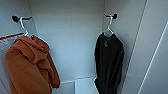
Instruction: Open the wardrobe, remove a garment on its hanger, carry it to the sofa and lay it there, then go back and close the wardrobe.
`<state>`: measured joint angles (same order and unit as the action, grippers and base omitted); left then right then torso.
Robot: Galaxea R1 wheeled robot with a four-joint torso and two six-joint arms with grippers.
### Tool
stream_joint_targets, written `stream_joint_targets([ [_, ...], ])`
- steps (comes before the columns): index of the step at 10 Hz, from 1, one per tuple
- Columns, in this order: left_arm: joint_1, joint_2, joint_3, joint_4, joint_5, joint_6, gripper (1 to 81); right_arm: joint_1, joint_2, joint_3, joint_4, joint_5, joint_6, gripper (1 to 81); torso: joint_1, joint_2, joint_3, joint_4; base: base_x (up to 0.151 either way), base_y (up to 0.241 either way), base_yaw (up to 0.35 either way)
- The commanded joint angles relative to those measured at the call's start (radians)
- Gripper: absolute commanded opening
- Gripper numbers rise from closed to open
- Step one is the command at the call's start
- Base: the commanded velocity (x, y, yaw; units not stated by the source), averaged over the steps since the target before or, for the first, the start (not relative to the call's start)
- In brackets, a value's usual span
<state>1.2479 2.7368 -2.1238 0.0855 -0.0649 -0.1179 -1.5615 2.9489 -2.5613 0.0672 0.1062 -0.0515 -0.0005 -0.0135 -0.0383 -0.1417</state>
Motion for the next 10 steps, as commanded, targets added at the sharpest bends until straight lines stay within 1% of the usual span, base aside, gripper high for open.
stream_joint_targets([
  [1,-0.19,-0.092,0.116,-0.006,0.074,-0.011,81.1,0.048,0.0,0.003,0.003,-0.051,0.001,81.1,0.001,0.0,0.0,0.0,0.0,0.0,0.0],
  [2,-0.222,-0.109,0.14,-0.02,0.089,-0.011,81.1,0.05,0.0,0.001,0.003,-0.051,0.001,81.1,0.001,0.0,0.0,0.0,0.0,0.0,0.0],
  [4,-0.294,-0.13,0.168,-0.038,0.143,-0.013,81.1,0.054,0.001,0.0,0.003,-0.051,0.002,81.1,0.001,0.0,0.0,0.0,0.0,0.0,0.0],
  [6,-0.385,-0.127,0.167,-0.05,0.219,-0.014,81.1,0.054,0.001,-0.011,0.003,-0.051,0.007,81.1,0.001,0.0,0.0,0.0,0.0,0.0,0.0],
  [8,-0.478,-0.112,0.154,-0.053,0.28,-0.019,81.1,0.057,0.001,-0.019,0.005,-0.051,0.009,81.1,0.001,0.0,0.0,0.0,0.0,0.0,0.0],
  [10,-0.583,-0.097,0.157,-0.053,0.364,-0.064,81.1,0.06,0.003,-0.019,0.003,-0.051,0.009,81.1,0.001,0.0,0.0,0.0,0.0,0.0,0.0],
])
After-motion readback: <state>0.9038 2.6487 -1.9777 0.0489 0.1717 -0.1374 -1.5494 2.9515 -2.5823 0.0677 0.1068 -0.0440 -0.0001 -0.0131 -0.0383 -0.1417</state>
